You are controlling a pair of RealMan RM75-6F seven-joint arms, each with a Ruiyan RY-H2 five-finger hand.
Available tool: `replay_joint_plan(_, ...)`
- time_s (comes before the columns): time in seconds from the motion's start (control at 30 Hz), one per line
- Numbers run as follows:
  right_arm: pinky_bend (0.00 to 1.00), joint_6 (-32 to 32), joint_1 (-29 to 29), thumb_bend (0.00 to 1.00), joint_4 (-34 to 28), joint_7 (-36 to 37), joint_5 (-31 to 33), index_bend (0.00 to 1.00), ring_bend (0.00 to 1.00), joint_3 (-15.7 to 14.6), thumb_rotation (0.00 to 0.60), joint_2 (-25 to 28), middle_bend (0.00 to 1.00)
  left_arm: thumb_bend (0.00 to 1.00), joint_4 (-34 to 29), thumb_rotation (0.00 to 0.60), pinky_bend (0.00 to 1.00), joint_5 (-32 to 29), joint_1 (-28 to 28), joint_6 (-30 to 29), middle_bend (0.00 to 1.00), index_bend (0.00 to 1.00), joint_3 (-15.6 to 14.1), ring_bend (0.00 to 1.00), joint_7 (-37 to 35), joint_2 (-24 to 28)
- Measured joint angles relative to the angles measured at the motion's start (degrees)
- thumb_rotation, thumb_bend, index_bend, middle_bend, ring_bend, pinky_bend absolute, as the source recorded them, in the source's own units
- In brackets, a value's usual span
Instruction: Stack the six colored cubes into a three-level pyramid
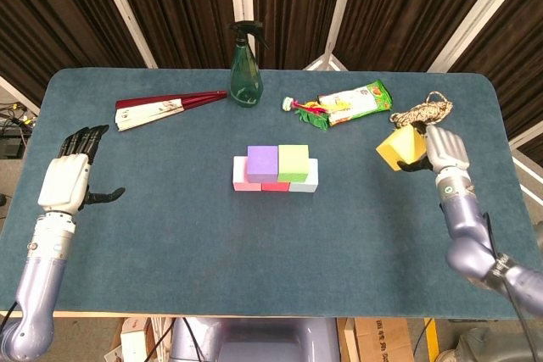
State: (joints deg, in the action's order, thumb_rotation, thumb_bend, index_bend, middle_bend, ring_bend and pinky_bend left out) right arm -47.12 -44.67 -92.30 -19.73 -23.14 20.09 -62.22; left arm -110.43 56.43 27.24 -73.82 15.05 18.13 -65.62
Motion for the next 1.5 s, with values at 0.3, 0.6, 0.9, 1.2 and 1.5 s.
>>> replay_joint_plan(0.3, 0.52, 0.83, -2.69, 0.27, -14.21, 0.62, -4.82, 0.49, 0.51, 3.58, 0.600, 10.29, 0.51, 0.17, -0.45, 0.600, 0.00, -1.70, 0.66, 1.90, 0.04, 0.00, -0.46, 0.01, 1.37, 1.91)
replay_joint_plan(0.6, 0.52, 1.50, -13.32, 0.27, -17.87, -7.02, -1.78, 0.49, 0.51, 2.65, 0.600, 10.28, 0.51, 0.17, -0.27, 0.600, 0.00, -1.32, 0.56, 1.85, 0.04, 0.00, 0.20, 0.01, -1.23, 2.55)
replay_joint_plan(0.9, 0.52, 5.16, -23.66, 0.27, -15.64, -11.09, 3.76, 0.49, 0.51, -0.40, 0.600, 5.89, 0.51, 0.17, -0.40, 0.600, 0.00, -0.19, -0.09, 1.91, 0.04, 0.00, 0.81, 0.01, -4.90, 3.83)
replay_joint_plan(1.2, 0.52, 9.96, -28.20, 0.27, -9.23, -11.06, 4.34, 0.49, 0.51, -3.29, 0.600, 2.79, 0.51, 0.17, -0.22, 0.600, 0.00, 0.05, -0.30, 2.18, 0.04, 0.00, 0.91, 0.01, -6.24, 4.42)
replay_joint_plan(1.5, 0.52, 12.90, -30.55, 0.27, -4.93, -8.20, 4.02, 0.49, 0.51, -6.76, 0.600, 0.67, 0.51, 0.17, 0.25, 0.600, 0.00, -0.43, -0.03, 2.32, 0.04, 0.00, 0.66, 0.01, -5.75, 4.08)
